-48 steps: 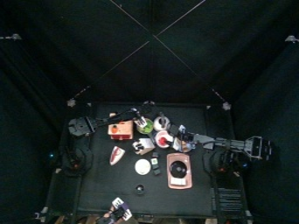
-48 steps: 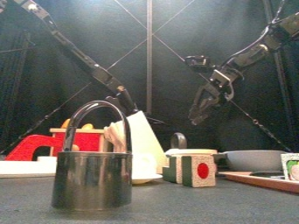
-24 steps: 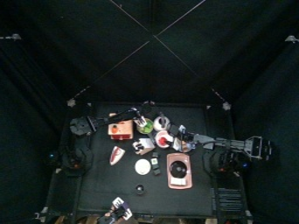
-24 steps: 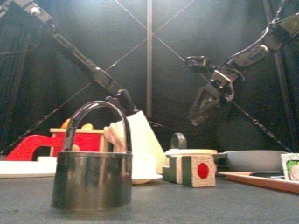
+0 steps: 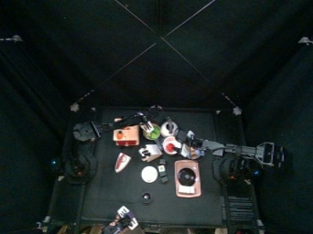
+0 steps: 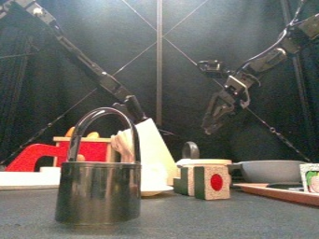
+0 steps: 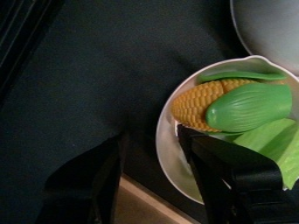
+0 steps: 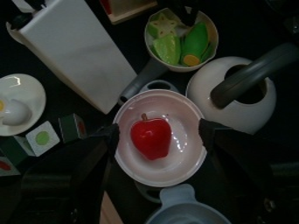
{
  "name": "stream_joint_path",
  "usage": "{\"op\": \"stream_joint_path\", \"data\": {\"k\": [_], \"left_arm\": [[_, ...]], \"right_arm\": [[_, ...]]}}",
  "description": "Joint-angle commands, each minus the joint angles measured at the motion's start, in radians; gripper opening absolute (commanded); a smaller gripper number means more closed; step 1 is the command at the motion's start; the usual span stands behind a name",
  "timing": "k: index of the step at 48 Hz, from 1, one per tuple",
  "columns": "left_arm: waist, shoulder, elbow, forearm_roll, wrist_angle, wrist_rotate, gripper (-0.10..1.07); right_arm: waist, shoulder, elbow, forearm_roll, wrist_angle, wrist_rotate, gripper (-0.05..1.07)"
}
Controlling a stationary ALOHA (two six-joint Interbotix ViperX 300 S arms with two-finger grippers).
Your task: Grab pot
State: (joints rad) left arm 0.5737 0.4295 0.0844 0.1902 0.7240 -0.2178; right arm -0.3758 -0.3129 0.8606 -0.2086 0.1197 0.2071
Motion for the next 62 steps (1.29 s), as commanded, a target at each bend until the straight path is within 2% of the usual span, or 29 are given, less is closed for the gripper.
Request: {"op": "stream_joint_path", "data": {"k": [1, 12, 24, 33, 62], "left_arm": [[0.006, -0.006, -0.011, -0.003, -0.002, -0.002, 0.79], [0.005, -0.006, -0.011, -0.005, -0.002, -0.002, 0.59], [0.002, -0.026, -0.020, -0.032, -0.002, -0.003, 0.47], [0.002, -0.061, -0.026, -0.075, 0.002, 0.002, 0.45], [0.003, -0.127, -0.041, -0.112, 0.054, 0.002, 0.45]], "right_arm": [[-0.005, -0.012, -0.008, 0.000, -0.008, -0.002, 1.01], [-0.005, -0.011, -0.009, -0.003, -0.009, -0.002, 1.01], [-0.005, -0.009, -0.008, -0.002, -0.009, -0.002, 1.01], [-0.005, -0.009, -0.008, -0.003, -0.009, -0.002, 1.01], [-0.005, -0.009, -0.008, -0.003, -0.009, -0.003, 1.01]]}}
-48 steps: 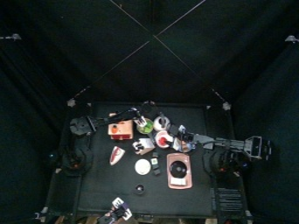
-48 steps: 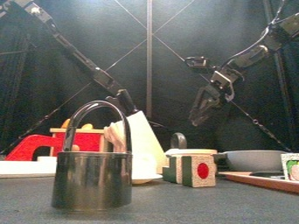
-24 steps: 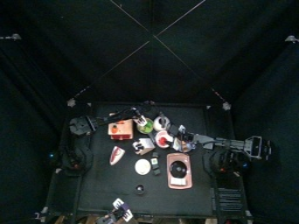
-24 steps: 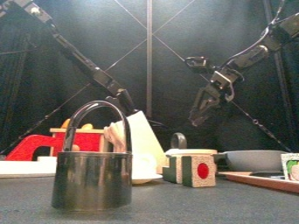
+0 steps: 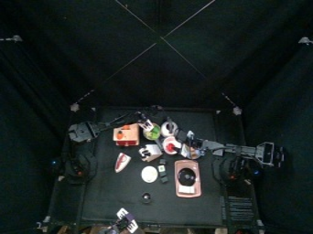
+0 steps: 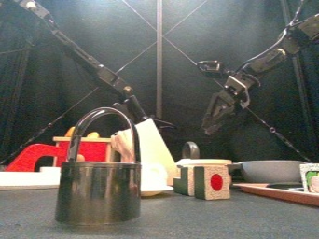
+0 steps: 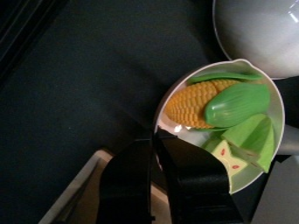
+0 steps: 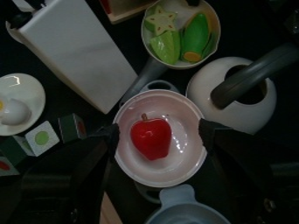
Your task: Grab pot
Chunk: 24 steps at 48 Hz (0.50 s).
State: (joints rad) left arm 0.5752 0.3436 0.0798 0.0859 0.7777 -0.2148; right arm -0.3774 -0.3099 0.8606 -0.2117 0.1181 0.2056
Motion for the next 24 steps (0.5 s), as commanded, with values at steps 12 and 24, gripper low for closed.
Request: {"op": "stream_joint_path", "data": {"k": [12, 24], "left_arm": [[0.002, -0.040, -0.046, -0.026, 0.006, 0.000, 0.45], [0.000, -0.066, -0.049, -0.040, 0.011, -0.002, 0.45]], "right_arm": [[-0.003, -0.012, -0.008, 0.000, -0.008, -0.002, 1.01], [-0.003, -0.012, -0.005, 0.000, -0.008, -0.002, 1.01]]}}
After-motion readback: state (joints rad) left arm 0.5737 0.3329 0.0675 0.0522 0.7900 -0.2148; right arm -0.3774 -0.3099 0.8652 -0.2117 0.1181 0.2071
